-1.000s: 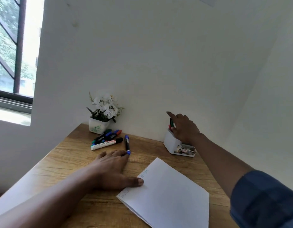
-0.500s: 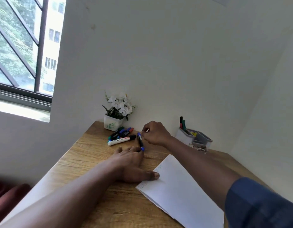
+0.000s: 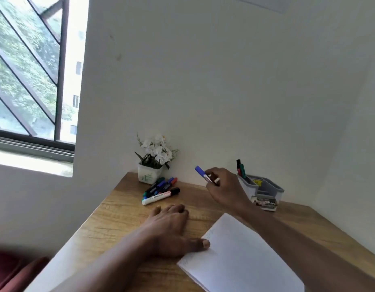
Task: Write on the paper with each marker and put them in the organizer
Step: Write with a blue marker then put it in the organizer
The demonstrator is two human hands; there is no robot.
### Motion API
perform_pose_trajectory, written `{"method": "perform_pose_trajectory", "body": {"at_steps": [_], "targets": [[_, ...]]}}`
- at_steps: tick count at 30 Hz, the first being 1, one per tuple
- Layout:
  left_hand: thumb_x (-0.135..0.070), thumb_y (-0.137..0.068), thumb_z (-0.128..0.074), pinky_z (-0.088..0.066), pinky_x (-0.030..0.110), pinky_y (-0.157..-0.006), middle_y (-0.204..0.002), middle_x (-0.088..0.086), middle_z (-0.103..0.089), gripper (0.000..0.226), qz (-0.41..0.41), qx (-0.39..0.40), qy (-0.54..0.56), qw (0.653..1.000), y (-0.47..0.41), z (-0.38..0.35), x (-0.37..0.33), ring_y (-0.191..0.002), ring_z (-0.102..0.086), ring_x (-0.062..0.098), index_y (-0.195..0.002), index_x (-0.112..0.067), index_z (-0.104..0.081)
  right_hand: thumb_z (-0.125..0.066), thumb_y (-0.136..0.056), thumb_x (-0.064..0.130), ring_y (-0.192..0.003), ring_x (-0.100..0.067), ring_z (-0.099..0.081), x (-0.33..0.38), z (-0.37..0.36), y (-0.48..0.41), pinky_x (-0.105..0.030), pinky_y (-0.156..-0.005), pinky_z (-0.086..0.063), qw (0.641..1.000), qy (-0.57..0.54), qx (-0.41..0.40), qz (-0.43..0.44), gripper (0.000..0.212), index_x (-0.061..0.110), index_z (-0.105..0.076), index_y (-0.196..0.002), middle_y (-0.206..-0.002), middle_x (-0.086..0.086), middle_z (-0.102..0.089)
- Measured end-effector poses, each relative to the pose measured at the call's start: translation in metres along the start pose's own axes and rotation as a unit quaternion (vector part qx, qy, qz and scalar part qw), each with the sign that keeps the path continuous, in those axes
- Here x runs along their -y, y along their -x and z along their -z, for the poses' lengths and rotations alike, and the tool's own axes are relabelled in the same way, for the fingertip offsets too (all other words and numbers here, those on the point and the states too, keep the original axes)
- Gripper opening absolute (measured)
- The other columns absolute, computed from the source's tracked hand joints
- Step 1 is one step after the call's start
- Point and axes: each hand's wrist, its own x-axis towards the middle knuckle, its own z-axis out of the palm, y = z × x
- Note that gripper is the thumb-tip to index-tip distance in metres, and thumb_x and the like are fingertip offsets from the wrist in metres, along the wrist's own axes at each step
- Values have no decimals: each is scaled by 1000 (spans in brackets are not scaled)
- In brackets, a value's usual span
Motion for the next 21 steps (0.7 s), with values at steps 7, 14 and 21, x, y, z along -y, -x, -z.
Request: {"method": "perform_pose_trajectory", "body": {"at_steps": [7,14,21], "targets": [[-83,-82,-48,-29,31,-119,-164,-16,-27,89,-16,-184,78,980,0,-2,5,-150,-27,5,-157,-37,-31,-58,-99,30,-77,6,-59,-26,31,104,-5,-67,-37,990,-9,-49,134,25,36,-67,-121,-92,22,-65],[-61,-90,-61,-57,30,-85,-119,-26,-67,53,-118,-348,165,915,12,4,-15,-107,-65,-3,-135,-33,-62,-57,-95,41,-80,2,-60,-18,35,111,-27,-69,-51,982,-42,-46,176,25,35,-66,-117,-95,22,-67],[-43,-91,-67,-58,30,-71,-99,-13,-77,33,-177,-341,229,895,22,2,-33,-90,-74,12,-121,-30,-72,-53,-100,37,-92,-12,-64,-23,34,111,-41,-76,-52,982,-61,-14,181,25,31,-67,-120,-103,12,-72]]}}
